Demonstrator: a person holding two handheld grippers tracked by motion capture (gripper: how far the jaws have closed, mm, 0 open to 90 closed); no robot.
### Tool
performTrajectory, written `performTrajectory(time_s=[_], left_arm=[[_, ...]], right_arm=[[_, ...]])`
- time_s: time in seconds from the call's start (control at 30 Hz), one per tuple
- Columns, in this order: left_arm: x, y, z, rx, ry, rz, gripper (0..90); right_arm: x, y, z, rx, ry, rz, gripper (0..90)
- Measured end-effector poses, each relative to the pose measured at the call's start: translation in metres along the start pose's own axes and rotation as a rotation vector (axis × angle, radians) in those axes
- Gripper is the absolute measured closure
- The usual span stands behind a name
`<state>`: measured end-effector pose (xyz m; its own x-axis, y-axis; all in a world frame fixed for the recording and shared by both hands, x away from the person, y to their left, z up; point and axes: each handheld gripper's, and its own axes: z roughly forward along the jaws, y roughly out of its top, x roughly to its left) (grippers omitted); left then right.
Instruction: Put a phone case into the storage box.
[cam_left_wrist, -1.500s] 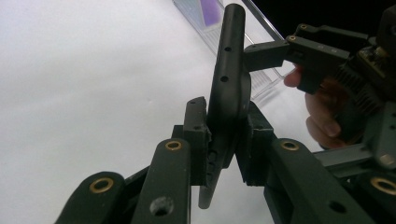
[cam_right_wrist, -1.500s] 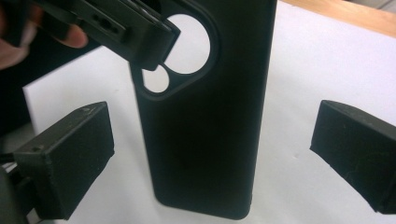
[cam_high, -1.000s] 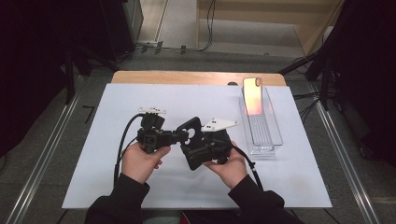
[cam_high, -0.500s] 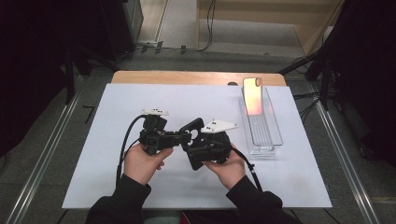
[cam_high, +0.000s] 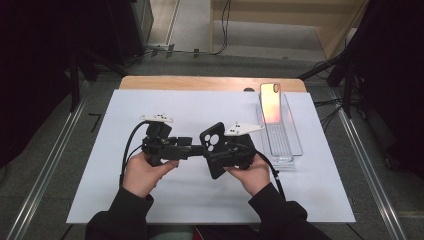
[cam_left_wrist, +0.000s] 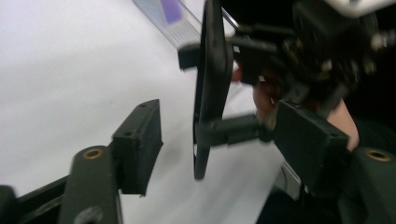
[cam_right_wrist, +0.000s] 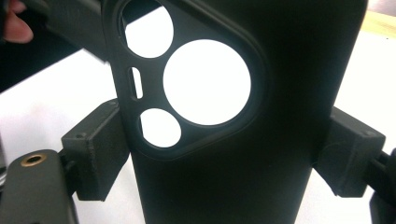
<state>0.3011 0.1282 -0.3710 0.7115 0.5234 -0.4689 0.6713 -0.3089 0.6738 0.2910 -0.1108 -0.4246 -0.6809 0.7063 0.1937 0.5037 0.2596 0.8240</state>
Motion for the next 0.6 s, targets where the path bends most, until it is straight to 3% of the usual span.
performTrajectory(time_s=[0.1, 0.23, 0.27, 0.37, 0.47, 0.6], left_arm=[[0.001, -0.004, 0.000, 0.026, -0.002, 0.067, 31.8], [0.005, -0.006, -0.002, 0.051, -0.028, 0.089, 31.8], [0.006, -0.008, -0.002, 0.054, -0.029, 0.113, 31.8], [0.009, -0.014, -0.002, 0.058, -0.009, 0.174, 31.8], [0.014, -0.021, -0.002, 0.057, -0.021, 0.183, 31.8], [0.022, -0.034, 0.002, 0.064, -0.005, 0.200, 31.5]], right_arm=[[-0.007, 0.003, -0.005, 0.006, 0.037, 0.000, 12.7], [-0.013, 0.007, -0.011, 0.018, 0.074, -0.024, 12.7], [-0.014, 0.007, -0.012, 0.019, 0.082, -0.030, 12.7], [-0.018, 0.009, -0.017, 0.019, 0.102, -0.036, 12.7], [-0.023, 0.011, -0.022, 0.026, 0.126, -0.034, 12.7], [-0.029, 0.014, -0.029, 0.014, 0.134, -0.023, 12.7]])
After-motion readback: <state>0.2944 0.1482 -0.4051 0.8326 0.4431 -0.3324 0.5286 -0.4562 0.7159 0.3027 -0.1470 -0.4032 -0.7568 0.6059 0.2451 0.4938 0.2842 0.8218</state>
